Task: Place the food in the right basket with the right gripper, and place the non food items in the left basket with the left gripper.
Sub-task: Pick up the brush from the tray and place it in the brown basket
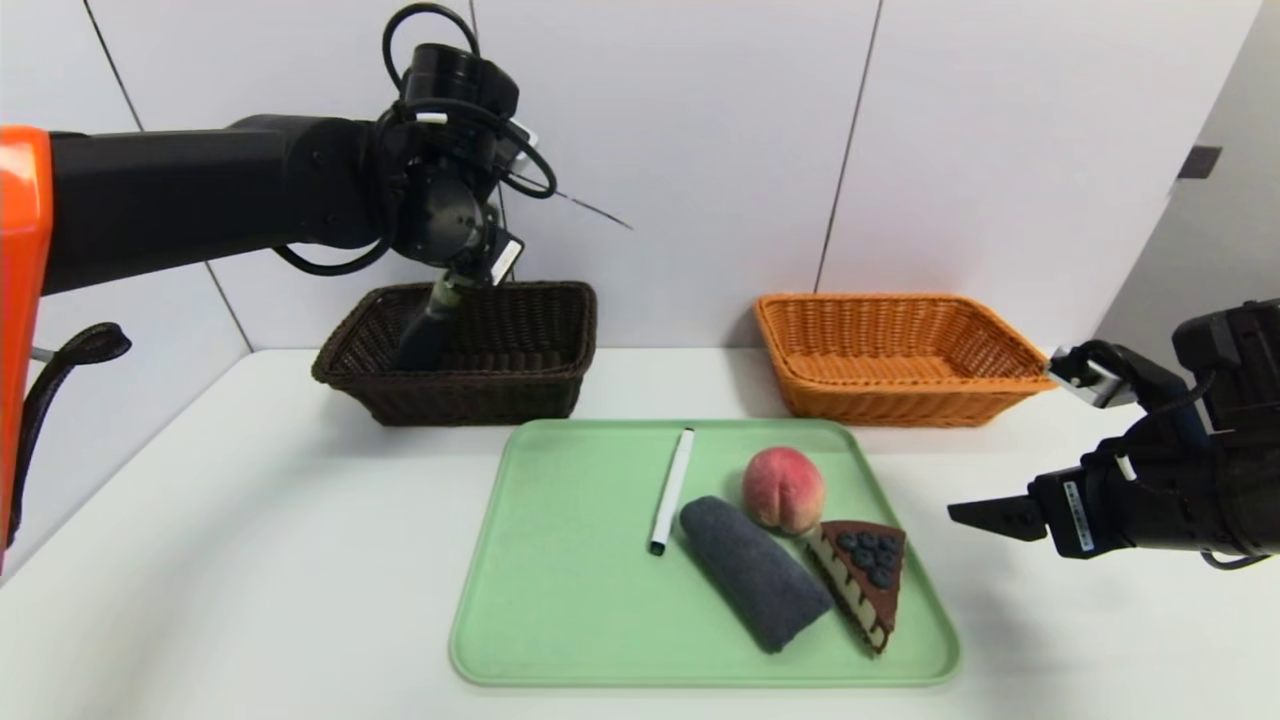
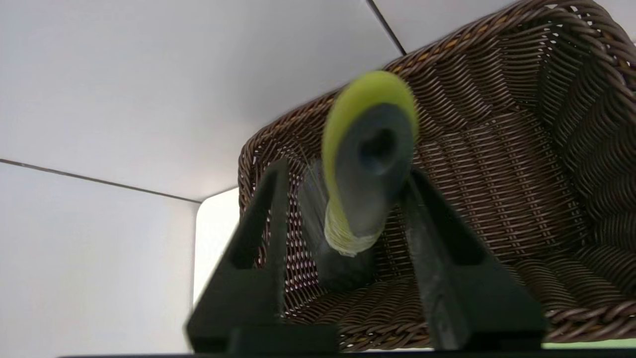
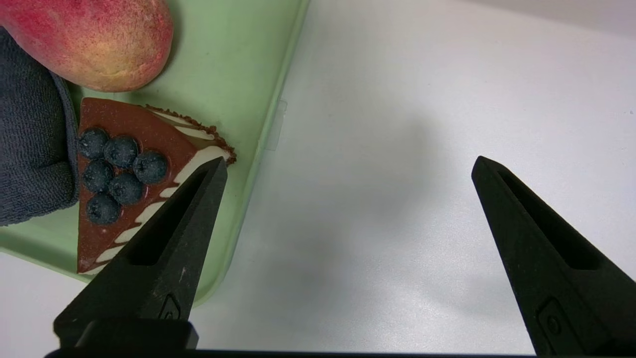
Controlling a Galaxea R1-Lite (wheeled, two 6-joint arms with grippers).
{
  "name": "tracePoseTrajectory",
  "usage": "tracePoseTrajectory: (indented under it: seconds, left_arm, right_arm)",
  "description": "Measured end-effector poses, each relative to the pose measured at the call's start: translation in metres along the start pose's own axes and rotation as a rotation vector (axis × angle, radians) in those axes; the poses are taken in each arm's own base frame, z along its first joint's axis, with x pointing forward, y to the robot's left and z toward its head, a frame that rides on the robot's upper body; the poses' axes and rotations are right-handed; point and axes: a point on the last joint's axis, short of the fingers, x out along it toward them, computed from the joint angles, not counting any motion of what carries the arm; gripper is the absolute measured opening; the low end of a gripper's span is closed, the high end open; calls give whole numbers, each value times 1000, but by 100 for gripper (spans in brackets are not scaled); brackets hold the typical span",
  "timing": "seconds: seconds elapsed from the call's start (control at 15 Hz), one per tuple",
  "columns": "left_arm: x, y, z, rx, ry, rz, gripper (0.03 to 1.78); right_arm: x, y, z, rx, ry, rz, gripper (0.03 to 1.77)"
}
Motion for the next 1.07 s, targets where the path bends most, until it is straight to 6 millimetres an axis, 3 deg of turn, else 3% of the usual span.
tracePoseTrajectory:
  seconds: [0.4,1.07]
  left_arm:
    - [3,-2,-1,2,6,-2,130]
    - [-21,15,12,-60,-78,8,159]
  right_arm:
    - [0,0,0,1,1,0,170]
    - [4,0,-4,-5,-33,-2,170]
